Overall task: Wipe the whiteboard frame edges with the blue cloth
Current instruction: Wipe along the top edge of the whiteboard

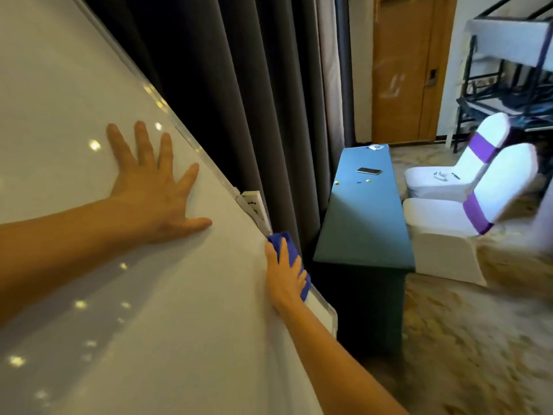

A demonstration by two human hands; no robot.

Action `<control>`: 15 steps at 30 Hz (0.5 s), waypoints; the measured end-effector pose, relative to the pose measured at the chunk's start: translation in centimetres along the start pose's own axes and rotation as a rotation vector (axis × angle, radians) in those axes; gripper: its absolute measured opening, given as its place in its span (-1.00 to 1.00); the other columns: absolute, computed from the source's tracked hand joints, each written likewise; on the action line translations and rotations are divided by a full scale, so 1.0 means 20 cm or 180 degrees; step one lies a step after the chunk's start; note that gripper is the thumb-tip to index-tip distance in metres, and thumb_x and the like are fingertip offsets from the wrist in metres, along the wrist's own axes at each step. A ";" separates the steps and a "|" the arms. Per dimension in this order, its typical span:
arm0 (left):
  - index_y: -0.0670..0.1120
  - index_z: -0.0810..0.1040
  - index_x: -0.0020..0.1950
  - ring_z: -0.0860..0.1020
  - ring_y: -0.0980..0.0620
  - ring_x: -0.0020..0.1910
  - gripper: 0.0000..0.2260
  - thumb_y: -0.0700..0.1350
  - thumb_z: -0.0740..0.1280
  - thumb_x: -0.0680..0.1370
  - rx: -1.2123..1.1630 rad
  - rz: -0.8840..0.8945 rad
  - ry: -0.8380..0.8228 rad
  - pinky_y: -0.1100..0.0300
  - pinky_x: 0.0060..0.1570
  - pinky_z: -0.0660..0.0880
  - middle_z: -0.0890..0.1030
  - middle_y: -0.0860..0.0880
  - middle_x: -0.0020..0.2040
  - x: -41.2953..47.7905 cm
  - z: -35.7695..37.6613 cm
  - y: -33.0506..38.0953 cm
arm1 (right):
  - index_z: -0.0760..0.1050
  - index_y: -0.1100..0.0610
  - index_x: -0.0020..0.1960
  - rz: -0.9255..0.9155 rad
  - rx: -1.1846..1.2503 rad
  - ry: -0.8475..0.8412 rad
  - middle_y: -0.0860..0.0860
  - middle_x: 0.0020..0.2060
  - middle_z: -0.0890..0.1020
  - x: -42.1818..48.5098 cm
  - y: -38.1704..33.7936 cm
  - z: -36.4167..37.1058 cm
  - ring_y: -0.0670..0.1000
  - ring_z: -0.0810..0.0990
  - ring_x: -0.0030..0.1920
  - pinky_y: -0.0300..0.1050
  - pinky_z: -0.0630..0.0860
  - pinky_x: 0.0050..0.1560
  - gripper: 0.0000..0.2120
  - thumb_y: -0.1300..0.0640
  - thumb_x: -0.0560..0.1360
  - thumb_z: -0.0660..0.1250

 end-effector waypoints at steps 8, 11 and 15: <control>0.10 -0.26 0.57 -0.26 -0.56 0.44 0.02 0.60 -0.36 0.21 0.0168 0.0320 -0.0029 -0.60 0.24 -0.26 -0.22 -0.25 0.58 -0.03 0.09 0.14 | -0.16 -0.48 0.46 -0.1438 -0.0229 0.0192 -0.20 0.58 -0.15 0.01 0.05 0.09 -0.02 -0.35 0.54 0.05 -0.30 0.45 -0.40 -0.50 0.47 -0.09; 0.16 -0.29 0.55 -0.28 -0.57 0.43 -0.01 0.60 -0.39 0.19 0.0257 0.0540 -0.0028 -0.61 0.23 -0.26 -0.23 -0.24 0.58 -0.03 0.12 0.16 | -0.02 -0.16 0.58 0.0057 -0.0096 0.0532 0.03 0.60 0.03 0.06 0.62 -0.05 0.13 -0.09 0.58 0.22 -0.07 0.54 -0.36 -0.32 0.57 0.04; 0.20 -0.33 0.52 -0.27 -0.52 0.46 -0.05 0.60 -0.39 0.20 0.0284 0.0836 -0.0078 -0.62 0.21 -0.25 -0.25 -0.23 0.58 -0.03 0.15 0.20 | -0.04 -0.20 0.58 0.0426 -0.0085 0.0366 0.04 0.61 -0.03 0.09 0.52 0.00 0.21 -0.15 0.57 0.28 -0.17 0.52 -0.39 -0.31 0.59 -0.01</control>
Point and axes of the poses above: each hand's wrist, its own x-axis towards the middle knuckle, its own z-axis out of the palm, y = z × x, the point moved 5 cm from there along x, towards the middle knuckle
